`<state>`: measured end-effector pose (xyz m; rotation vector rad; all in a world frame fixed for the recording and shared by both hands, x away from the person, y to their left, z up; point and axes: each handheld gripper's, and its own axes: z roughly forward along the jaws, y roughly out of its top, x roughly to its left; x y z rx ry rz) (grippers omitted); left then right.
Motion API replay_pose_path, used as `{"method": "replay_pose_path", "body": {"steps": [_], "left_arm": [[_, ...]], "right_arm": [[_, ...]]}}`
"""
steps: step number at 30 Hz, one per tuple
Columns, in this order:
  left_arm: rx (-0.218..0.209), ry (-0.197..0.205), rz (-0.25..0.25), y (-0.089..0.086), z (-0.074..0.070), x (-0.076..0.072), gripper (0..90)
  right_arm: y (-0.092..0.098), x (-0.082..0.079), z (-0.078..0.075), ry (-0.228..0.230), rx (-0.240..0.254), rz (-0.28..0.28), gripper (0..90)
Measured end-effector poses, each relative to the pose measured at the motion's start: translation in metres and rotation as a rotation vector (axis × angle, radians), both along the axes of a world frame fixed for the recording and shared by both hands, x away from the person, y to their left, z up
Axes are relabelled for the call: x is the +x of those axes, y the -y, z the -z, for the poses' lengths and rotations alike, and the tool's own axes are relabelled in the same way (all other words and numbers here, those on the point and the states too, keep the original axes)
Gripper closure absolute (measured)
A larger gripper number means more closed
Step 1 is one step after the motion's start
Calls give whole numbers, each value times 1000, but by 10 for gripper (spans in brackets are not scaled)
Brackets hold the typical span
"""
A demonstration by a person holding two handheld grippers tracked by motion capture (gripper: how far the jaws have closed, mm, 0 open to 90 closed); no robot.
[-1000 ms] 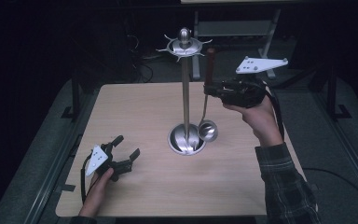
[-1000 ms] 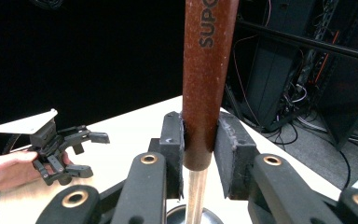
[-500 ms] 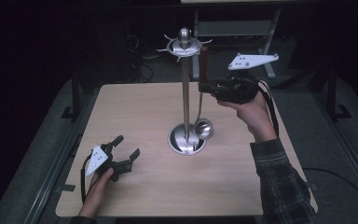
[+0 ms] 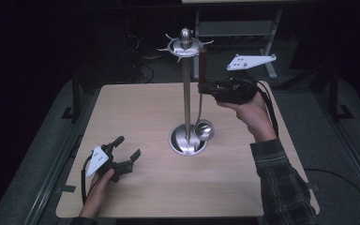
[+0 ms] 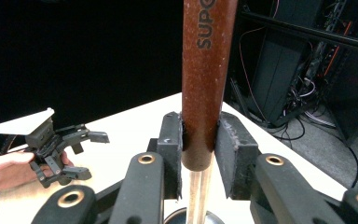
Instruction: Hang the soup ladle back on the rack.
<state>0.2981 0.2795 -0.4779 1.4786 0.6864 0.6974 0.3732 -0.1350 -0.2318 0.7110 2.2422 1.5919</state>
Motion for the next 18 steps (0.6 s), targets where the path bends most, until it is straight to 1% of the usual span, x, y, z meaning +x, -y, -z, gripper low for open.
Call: {"method": "replay_pose_path", "body": {"steps": [2,5,8,10,11,14,17,18], "left_arm": [[1,3,2,0,0,-1,131],[-2,-3,0,0,0,-1,131],[1,3,0,0,0,-1,131],[-1,1,0,0,0,-1,131],[0,-1,1,0,0,-1,131],[0,-3,1,0,0,0,131],[1,-6,2,0,0,0,131],[1,-6,2,0,0,0,131]], "right_arm": [[2,-1,-1,0,13,-7,684],[7,-3,-1,3,10,-11,655],[9,-4,0,-1,9,-7,642],[12,-6,3,-1,13,-3,634],[15,-7,8,-8,13,1,617],[18,-9,13,-18,9,7,607],[24,-12,22,-27,9,28,591],[24,-12,22,-27,9,28,591]]}}
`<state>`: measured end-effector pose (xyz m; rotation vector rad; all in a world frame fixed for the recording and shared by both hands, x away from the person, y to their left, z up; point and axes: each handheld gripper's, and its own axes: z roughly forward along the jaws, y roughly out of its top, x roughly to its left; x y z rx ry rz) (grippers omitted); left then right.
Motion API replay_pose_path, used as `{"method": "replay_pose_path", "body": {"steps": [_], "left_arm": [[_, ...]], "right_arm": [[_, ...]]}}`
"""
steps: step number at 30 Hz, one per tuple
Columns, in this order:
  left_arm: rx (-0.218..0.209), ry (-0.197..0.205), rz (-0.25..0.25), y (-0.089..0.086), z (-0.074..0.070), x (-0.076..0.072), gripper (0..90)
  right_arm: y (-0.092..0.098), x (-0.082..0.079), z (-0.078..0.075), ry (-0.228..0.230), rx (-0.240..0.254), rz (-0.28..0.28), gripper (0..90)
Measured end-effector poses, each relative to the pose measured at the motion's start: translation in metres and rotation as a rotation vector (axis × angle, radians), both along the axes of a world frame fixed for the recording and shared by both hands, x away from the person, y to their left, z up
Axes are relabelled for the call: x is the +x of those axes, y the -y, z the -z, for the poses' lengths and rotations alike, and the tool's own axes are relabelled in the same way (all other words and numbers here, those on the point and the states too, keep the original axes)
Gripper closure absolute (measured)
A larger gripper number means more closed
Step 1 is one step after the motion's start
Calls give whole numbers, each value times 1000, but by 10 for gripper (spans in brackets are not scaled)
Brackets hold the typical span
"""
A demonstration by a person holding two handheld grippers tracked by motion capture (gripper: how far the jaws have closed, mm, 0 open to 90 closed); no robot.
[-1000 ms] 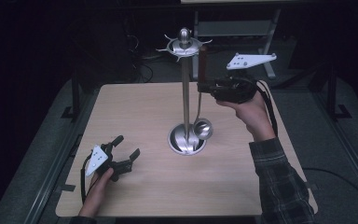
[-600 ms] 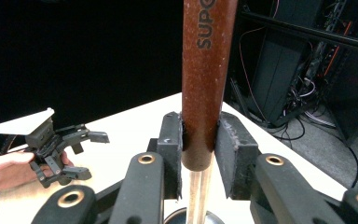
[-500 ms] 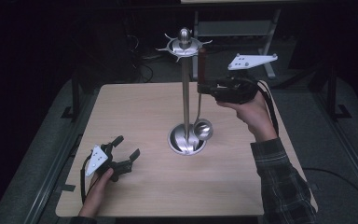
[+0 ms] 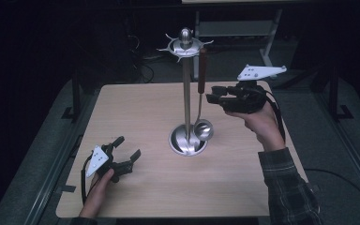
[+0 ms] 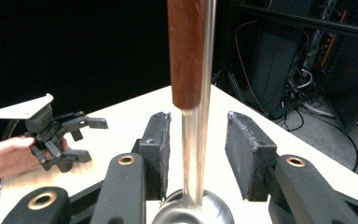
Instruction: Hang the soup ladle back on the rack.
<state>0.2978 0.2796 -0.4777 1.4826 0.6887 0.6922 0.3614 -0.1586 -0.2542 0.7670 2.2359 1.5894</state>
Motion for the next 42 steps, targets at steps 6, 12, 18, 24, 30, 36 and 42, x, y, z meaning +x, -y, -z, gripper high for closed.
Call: {"method": "replay_pose_path", "body": {"steps": [6,12,18,24,30,36,42], "left_arm": [[-5,1,-1,0,0,0,131],[-1,5,0,0,0,0,131],[0,4,4,0,0,0,131],[-1,5,8,-1,0,0,131],[-14,16,10,0,1,-1,131],[6,5,16,-1,0,0,131],[6,12,16,-1,1,-1,131]], "right_arm": [[8,-4,9,-7,-2,19,554],[16,-11,22,-25,-11,43,518],[23,-19,41,-47,-40,65,486],[31,-26,62,-76,-59,92,448],[41,-33,86,-114,-86,119,410],[59,-41,107,-123,-86,160,364],[75,-46,127,-137,-43,200,325]]}}
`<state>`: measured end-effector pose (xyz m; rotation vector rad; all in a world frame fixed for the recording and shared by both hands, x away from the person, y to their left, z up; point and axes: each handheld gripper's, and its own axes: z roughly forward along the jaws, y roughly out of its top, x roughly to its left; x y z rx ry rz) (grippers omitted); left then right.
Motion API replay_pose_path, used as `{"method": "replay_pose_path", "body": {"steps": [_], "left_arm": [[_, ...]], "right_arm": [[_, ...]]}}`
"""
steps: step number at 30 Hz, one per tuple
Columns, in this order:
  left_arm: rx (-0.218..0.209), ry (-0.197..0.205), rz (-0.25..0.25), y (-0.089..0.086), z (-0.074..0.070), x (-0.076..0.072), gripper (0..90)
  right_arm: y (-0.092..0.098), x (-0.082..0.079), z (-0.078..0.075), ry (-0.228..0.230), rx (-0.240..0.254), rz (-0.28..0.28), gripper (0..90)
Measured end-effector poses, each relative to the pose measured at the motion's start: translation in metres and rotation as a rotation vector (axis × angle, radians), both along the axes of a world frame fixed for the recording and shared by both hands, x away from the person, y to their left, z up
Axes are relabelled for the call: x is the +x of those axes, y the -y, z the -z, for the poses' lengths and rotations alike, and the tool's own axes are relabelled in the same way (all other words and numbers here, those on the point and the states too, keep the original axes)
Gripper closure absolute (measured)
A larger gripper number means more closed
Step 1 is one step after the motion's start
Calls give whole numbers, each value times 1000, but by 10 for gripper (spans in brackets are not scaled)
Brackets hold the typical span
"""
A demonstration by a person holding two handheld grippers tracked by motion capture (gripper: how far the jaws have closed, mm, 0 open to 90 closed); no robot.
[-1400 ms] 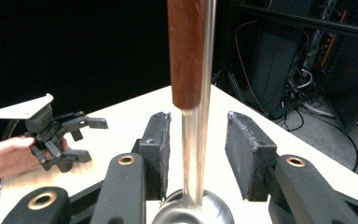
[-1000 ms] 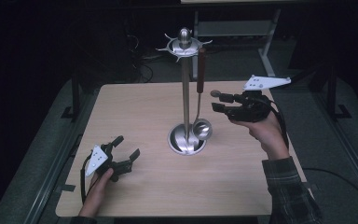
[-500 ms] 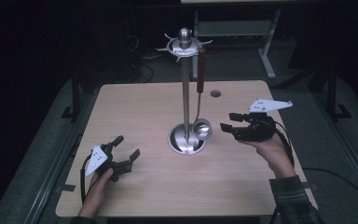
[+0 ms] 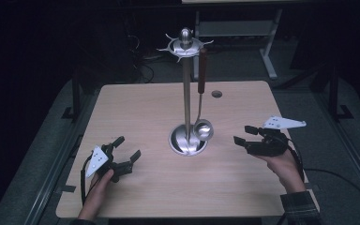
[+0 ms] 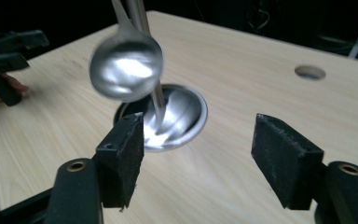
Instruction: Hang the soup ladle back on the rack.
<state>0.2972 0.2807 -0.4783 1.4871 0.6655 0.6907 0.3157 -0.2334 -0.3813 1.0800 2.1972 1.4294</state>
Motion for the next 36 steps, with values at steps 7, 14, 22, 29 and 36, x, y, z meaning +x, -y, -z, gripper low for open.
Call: {"method": "replay_pose_path", "body": {"steps": [7,14,22,29,36], "left_arm": [[-9,-4,0,0,0,-1,131],[-8,-3,2,0,0,-1,131],[-9,-2,2,0,0,-1,131],[-6,-3,0,0,0,-1,131],[-5,-4,0,0,0,-3,131]], "right_arm": [[5,-3,26,-64,-86,23,265],[11,-9,41,-98,-94,56,148],[17,-18,52,-116,-128,77,132],[25,-26,63,-122,-113,98,105],[32,-35,79,-120,-111,116,92]]}}
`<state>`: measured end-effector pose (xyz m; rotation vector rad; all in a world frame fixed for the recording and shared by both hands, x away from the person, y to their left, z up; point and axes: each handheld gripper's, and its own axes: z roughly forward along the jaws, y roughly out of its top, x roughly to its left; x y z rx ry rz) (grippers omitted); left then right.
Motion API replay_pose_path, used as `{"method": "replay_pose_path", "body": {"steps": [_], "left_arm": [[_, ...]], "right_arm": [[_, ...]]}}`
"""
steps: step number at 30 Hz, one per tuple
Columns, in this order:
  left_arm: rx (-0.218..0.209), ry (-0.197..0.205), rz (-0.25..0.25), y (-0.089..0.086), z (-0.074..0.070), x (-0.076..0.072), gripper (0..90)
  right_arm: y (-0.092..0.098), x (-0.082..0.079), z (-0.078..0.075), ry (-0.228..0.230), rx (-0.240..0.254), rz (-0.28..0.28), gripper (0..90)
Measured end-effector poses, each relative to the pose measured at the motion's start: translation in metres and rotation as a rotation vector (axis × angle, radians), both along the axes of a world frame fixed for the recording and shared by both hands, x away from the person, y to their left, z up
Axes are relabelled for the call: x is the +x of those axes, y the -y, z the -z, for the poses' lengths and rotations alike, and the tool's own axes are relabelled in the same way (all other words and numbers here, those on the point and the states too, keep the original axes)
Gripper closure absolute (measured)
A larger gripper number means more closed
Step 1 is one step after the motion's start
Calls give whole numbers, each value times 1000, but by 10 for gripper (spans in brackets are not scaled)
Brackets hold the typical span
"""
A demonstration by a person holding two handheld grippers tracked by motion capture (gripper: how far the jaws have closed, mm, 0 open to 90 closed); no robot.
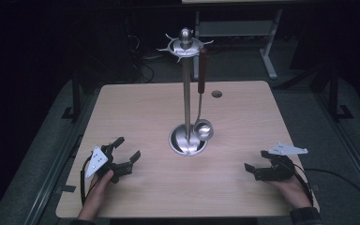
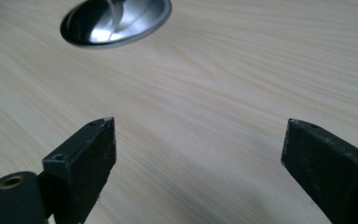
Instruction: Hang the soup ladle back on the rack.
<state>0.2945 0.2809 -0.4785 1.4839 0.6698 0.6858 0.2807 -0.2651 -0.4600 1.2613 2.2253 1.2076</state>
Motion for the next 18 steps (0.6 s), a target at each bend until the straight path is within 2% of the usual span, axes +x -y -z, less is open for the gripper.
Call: {"method": "replay_pose_path", "body": {"steps": [6,18], "left_arm": [[-2,2,-1,0,0,-1,131],[0,2,-3,0,0,-1,131]], "right_arm": [[3,-2,6,15,-6,10,91],[4,0,9,13,-17,10,93]]}}
